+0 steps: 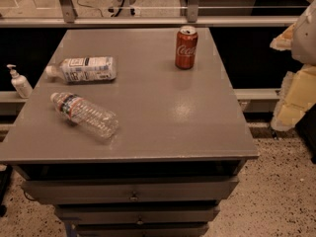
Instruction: Pick blue plastic bottle
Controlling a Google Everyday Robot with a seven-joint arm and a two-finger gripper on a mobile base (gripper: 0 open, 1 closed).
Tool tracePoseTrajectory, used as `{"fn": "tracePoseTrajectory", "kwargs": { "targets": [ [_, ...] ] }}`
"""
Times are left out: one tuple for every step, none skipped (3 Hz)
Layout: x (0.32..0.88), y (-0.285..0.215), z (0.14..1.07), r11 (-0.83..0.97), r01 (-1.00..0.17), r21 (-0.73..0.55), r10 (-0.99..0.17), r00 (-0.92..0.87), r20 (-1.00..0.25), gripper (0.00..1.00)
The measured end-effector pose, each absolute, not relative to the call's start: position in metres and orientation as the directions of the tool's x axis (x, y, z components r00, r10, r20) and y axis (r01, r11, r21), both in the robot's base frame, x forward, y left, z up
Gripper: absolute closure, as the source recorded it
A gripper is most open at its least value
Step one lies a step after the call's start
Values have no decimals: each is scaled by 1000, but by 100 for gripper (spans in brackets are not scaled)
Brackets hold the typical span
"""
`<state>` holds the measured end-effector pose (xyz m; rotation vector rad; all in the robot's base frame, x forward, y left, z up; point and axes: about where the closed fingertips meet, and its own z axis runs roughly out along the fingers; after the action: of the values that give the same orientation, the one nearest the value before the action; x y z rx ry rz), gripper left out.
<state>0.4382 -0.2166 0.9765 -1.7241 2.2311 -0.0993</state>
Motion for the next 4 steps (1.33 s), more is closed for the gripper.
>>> {"fn": "tracePoseTrajectory", "kwargs": {
  "targets": [
    [439,-216,978,270,-929,-253,-953,-219,-211,0],
    [464,-191,970,291,-923,-250,-927,-207,-313,0],
    [519,-129,955,299,-926,-232,-874,-168,-455,0],
    [570,-59,953,288,-931,-224,-805,-108,-584,0]
  ]
}}
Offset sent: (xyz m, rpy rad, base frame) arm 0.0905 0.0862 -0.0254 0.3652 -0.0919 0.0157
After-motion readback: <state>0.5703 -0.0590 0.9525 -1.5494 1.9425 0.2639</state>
